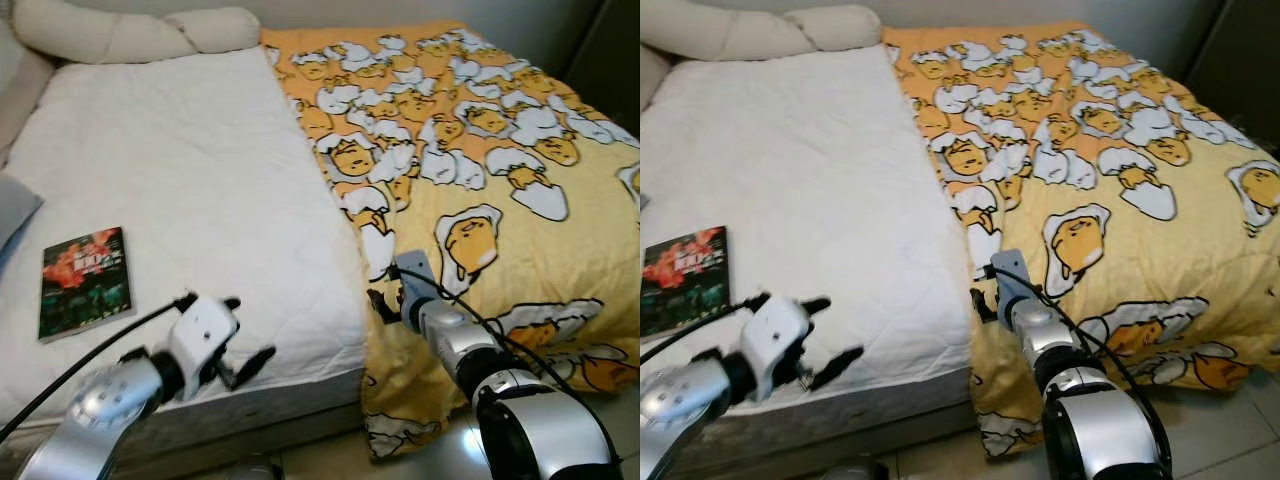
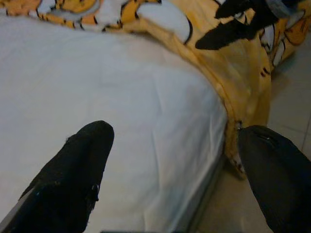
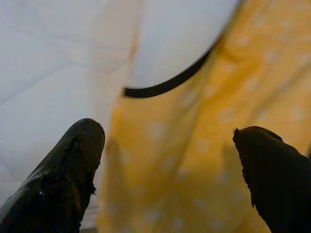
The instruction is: Clean up the room
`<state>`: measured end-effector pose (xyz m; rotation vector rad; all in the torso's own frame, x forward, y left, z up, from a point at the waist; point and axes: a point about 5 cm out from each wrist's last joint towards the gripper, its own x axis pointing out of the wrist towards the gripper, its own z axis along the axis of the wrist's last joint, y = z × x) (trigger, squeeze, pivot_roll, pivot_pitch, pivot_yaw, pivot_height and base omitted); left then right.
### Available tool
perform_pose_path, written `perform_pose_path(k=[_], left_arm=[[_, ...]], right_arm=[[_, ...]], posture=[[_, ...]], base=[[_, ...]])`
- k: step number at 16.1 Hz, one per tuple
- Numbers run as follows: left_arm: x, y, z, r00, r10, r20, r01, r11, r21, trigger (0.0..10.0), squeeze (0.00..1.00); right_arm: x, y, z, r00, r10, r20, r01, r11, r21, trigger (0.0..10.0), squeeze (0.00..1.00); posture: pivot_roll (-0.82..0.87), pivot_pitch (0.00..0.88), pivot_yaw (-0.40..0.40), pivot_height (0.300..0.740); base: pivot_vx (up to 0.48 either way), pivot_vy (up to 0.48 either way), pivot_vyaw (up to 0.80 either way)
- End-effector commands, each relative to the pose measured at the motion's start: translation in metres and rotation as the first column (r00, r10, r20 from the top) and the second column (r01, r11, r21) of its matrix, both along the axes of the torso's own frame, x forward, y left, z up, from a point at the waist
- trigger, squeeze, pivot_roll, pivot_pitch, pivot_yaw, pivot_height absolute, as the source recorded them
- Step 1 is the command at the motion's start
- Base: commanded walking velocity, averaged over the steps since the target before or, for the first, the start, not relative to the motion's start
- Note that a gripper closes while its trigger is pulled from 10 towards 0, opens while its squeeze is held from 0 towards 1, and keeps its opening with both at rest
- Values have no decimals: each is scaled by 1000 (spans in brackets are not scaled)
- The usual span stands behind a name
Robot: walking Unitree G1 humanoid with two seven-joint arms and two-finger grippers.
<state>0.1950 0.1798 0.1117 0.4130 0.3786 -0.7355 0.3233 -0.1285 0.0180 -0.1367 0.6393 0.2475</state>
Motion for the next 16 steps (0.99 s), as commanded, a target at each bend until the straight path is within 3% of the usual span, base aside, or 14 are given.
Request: perform_pose_path(k=[1,3,4,5,6,8,10,11,12,16], left_arm=[[-6,1,6,1000,-11,-9,11,1000,10,10000,0],[-17,5,12,1000,2,-23,-1,1000,22,10000,0],[-20,6,14,1000,10,-27,-9,1000,28,10000,0],[-25,8,17,999,22,-32,-21,999,34,10000,0],[-31,8,20,999,30,-38,-29,999,37,10000,0],[-40,7,22,998,41,-48,-39,999,37,10000,0],[-49,6,25,997,53,-61,-51,998,39,10000,0],[-52,6,26,996,61,-67,-59,997,40,10000,0],[-55,6,27,995,70,-73,-67,997,41,10000,0],[-59,4,30,994,83,-78,-80,996,33,10000,0]], right_arm=[[1,4,1,1000,11,-1,-11,1000,5,10000,0],[-1,7,-2,1000,28,-12,-28,1000,-1,10000,0],[-1,6,-2,1000,24,-12,-24,1000,-1,8510,0],[-1,4,-2,1000,21,-11,-21,1000,-22,7765,0],[-1,2,-2,1000,13,-9,-13,999,-41,8039,0],[-2,-1,-3,1000,-1,-11,0,999,-52,7529,0],[-4,-3,-6,1000,-4,-18,2,997,-78,5569,0],[-5,-2,-7,1000,-5,-22,3,996,-85,3451,0],[-6,0,-8,1000,-1,-26,-2,996,-87,235,0],[-8,4,-10,999,22,-31,-24,996,-85,0,0]], posture=[[452,56,0,740],[475,87,-7,740],[489,111,-9,740],[499,141,-9,740],[502,157,-8,740],[506,177,-8,740],[512,187,-15,740],[514,189,-17,740],[519,190,-20,740],[516,186,-31,740]], base=[[0,0,0],[0,0,0],[0,0,0],[0,0,0],[0,0,0],[0,0,0],[0,0,0],[0,0,0],[0,0,0],[0,0,0]])
